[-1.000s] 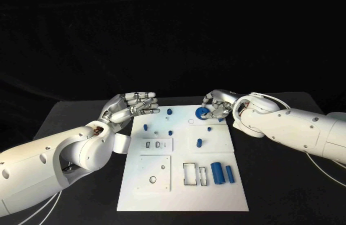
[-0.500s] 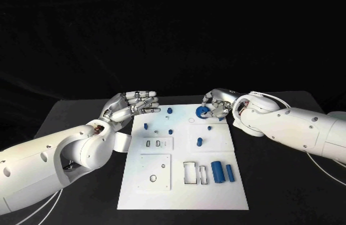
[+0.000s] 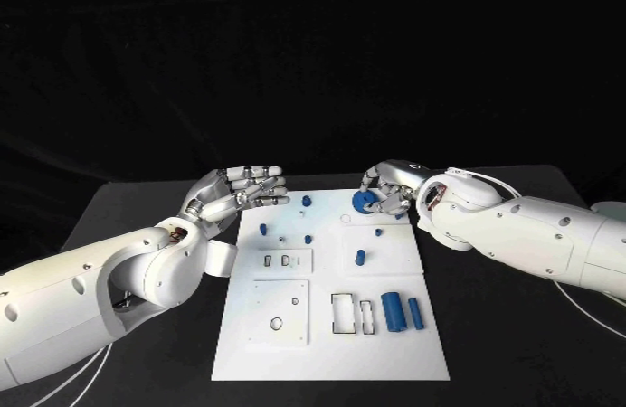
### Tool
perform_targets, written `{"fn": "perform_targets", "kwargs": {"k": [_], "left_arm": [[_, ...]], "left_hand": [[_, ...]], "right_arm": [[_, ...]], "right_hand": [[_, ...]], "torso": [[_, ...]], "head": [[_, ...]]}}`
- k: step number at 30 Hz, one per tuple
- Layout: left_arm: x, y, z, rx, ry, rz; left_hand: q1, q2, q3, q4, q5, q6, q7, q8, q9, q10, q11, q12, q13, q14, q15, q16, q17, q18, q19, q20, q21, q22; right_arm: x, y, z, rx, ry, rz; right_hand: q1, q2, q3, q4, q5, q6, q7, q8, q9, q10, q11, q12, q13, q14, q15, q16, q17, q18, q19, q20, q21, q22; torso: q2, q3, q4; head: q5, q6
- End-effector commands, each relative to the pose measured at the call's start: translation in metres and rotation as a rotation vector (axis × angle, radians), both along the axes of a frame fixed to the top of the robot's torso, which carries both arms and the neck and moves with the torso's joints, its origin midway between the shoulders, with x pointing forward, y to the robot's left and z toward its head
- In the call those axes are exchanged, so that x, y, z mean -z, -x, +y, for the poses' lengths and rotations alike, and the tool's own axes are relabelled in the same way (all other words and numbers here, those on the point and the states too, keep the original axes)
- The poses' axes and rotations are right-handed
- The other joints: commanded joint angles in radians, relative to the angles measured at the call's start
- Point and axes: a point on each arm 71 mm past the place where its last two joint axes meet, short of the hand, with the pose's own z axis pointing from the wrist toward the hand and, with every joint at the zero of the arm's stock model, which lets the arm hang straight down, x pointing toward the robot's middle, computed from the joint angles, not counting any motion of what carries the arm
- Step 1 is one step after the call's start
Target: Assemble the parts on the task board
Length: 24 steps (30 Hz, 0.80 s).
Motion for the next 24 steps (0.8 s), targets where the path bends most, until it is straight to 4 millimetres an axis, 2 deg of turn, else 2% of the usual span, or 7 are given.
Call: {"fn": "perform_targets", "kwargs": {"k": [1,5,9,15,18,22,24], "left_arm": [[-0.001,0.0,-0.002,0.018,0.011,-0.004],[-0.001,0.0,-0.002,0.018,0.011,-0.003],[-0.001,0.0,-0.002,0.018,0.011,-0.003],[-0.001,0.0,-0.003,0.017,0.011,-0.004],[-0.001,0.0,-0.003,0.016,0.011,-0.004],[-0.001,0.0,-0.003,0.015,0.011,-0.005],[-0.001,0.0,-0.003,0.014,0.011,-0.006]], "left_hand": [[-0.01,0.001,0.005,0.002,-0.005,0.007,0.028,0.0,0.001,0.008,0.0,-0.006,-0.002,0.002,0.001,-0.006,0.001,0.013,0.003,-0.001,0.003,-0.001],[-0.011,0.002,0.007,0.001,-0.005,0.007,0.028,-0.001,0.0,0.008,0.001,-0.007,-0.002,0.002,0.001,-0.007,0.001,0.013,0.003,-0.001,0.003,-0.002],[-0.011,0.002,0.007,0.001,-0.005,0.007,0.028,-0.001,0.0,0.008,0.001,-0.007,-0.002,0.002,0.001,-0.007,0.001,0.013,0.003,-0.001,0.003,-0.002],[-0.011,0.002,0.007,0.001,-0.005,0.007,0.028,-0.001,0.0,0.008,0.001,-0.007,-0.002,0.002,0.001,-0.007,0.001,0.013,0.003,-0.001,0.003,-0.002],[-0.011,0.002,0.007,0.001,-0.005,0.007,0.028,-0.001,0.0,0.008,0.001,-0.007,-0.002,0.002,0.001,-0.007,0.001,0.013,0.003,-0.001,0.003,-0.002],[-0.011,0.002,0.007,0.001,-0.005,0.007,0.028,-0.001,0.0,0.008,0.001,-0.007,-0.002,0.002,0.001,-0.007,0.001,0.013,0.003,-0.001,0.003,-0.002],[-0.011,0.002,0.007,0.001,-0.005,0.007,0.028,-0.001,0.0,0.008,0.001,-0.007,-0.002,0.002,0.001,-0.007,0.001,0.013,0.003,-0.001,0.003,-0.002]], "right_arm": [[0.002,0.003,0.001,-0.023,0.024,-0.059],[-0.001,0.006,0.006,-0.036,0.004,-0.095],[-0.005,0.012,0.014,-0.058,-0.005,-0.134],[-0.011,0.022,0.037,-0.108,-0.034,-0.171],[-0.012,0.026,0.051,-0.131,-0.047,-0.177],[-0.013,0.028,0.069,-0.157,-0.056,-0.179],[-0.013,0.028,0.078,-0.17,-0.058,-0.177]], "right_hand": [[-0.01,0.002,0.007,0.002,-0.006,0.056,-0.036,0.01,0.0,0.075,-0.007,0.003,0.228,0.1,-0.008,0.005,0.244,-0.014,0.007,-0.001,0.005,0.084],[-0.016,-0.001,0.008,0.004,-0.006,0.057,-0.037,0.009,-0.001,0.075,-0.008,0.003,0.228,0.1,-0.008,0.005,0.245,-0.014,0.008,-0.002,0.006,0.086],[-0.021,-0.004,0.021,0.001,0.016,0.06,-0.038,0.004,-0.005,0.07,-0.01,-0.002,0.222,0.099,-0.01,0.003,0.241,-0.014,0.008,-0.004,0.006,0.086],[-0.02,-0.005,0.031,-0.004,0.021,0.058,-0.038,-0.001,-0.007,0.07,-0.01,-0.002,0.222,0.099,-0.011,0.003,0.24,-0.016,0.013,-0.004,0.012,0.095],[-0.021,-0.005,0.032,-0.004,0.02,0.058,-0.038,-0.002,-0.008,0.068,-0.01,-0.004,0.22,0.099,-0.011,0.003,0.238,-0.016,0.013,-0.004,0.012,0.095],[-0.023,-0.004,0.034,-0.003,0.019,0.058,-0.037,-0.003,-0.009,0.068,-0.009,-0.004,0.22,0.099,-0.01,0.003,0.239,-0.017,0.015,-0.005,0.015,0.098],[-0.024,-0.004,0.035,-0.003,0.019,0.058,-0.037,-0.004,-0.009,0.069,-0.009,-0.003,0.221,0.099,-0.01,0.003,0.239,-0.017,0.016,-0.005,0.016,0.099]], "torso": [[0.001,-0.0004,0.0005],[0.001,-0.0002,0.0007],[0.001,0.0002,0.0013],[0.001,-0.0014,0.0022],[0.001,-0.0006,0.0017],[0.001,-0.0018,-0.0006],[0.001,-0.0013,-0.0004]], "head": [[0.001,0.003],[0.002,0.005],[0.004,0.006],[0.006,0.007],[0.007,0.007],[0.009,0.008],[0.008,0.008]]}}
